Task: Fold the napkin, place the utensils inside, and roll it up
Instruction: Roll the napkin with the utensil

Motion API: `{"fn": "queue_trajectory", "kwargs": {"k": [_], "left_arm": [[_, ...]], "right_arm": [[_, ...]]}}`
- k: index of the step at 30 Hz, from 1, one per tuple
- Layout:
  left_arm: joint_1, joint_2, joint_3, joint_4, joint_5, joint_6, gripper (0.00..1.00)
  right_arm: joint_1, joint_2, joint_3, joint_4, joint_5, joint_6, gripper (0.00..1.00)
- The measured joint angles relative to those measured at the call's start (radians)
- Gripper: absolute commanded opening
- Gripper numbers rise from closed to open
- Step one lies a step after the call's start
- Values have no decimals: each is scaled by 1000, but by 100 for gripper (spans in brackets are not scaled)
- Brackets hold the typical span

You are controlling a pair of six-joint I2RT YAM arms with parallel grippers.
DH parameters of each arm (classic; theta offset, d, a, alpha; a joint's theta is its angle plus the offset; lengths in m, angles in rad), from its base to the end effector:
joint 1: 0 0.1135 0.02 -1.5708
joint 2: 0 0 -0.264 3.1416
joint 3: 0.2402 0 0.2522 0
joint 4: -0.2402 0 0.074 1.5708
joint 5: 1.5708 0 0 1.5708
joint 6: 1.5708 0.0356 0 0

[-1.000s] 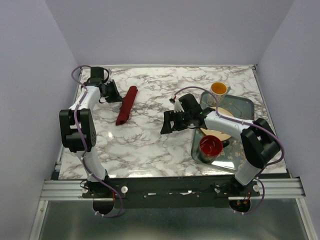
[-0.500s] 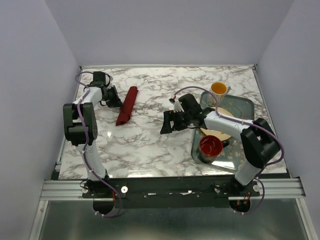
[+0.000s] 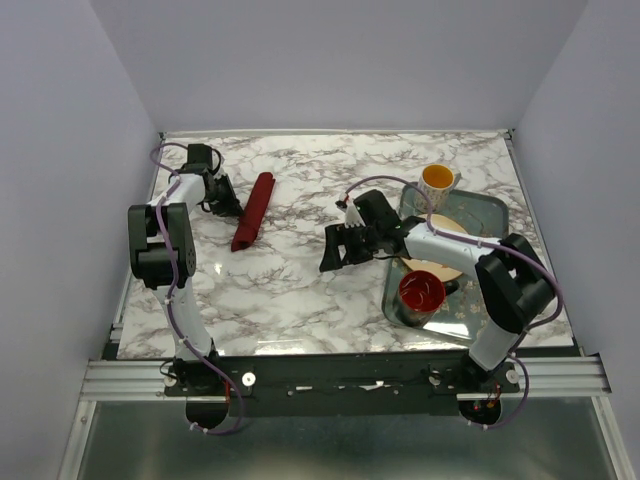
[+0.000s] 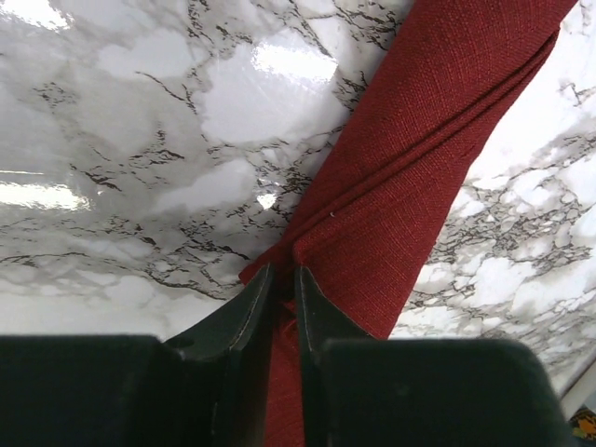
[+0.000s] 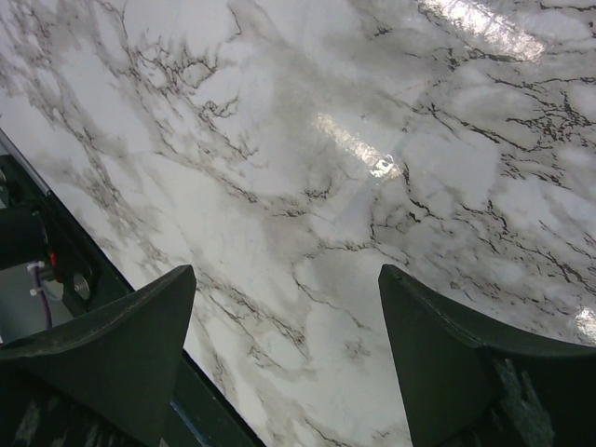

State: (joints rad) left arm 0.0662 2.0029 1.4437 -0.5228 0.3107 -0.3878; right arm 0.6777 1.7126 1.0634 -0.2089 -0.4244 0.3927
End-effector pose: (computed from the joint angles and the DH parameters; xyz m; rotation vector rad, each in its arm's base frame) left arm 0.4205 0.0170 0.1789 -0.4979 2.6177 -0.5179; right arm 0.2699 0.2361 0.1940 -0.5692 2.5158 0.9646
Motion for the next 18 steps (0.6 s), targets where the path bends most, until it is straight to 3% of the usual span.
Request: {"fn": "queue_trajectory", "kwargs": {"k": [18], "left_arm": [[0,-21,-2,-18,-50,6,27]], "right_arm": [[10,21,34,-2,0,0,88]]}}
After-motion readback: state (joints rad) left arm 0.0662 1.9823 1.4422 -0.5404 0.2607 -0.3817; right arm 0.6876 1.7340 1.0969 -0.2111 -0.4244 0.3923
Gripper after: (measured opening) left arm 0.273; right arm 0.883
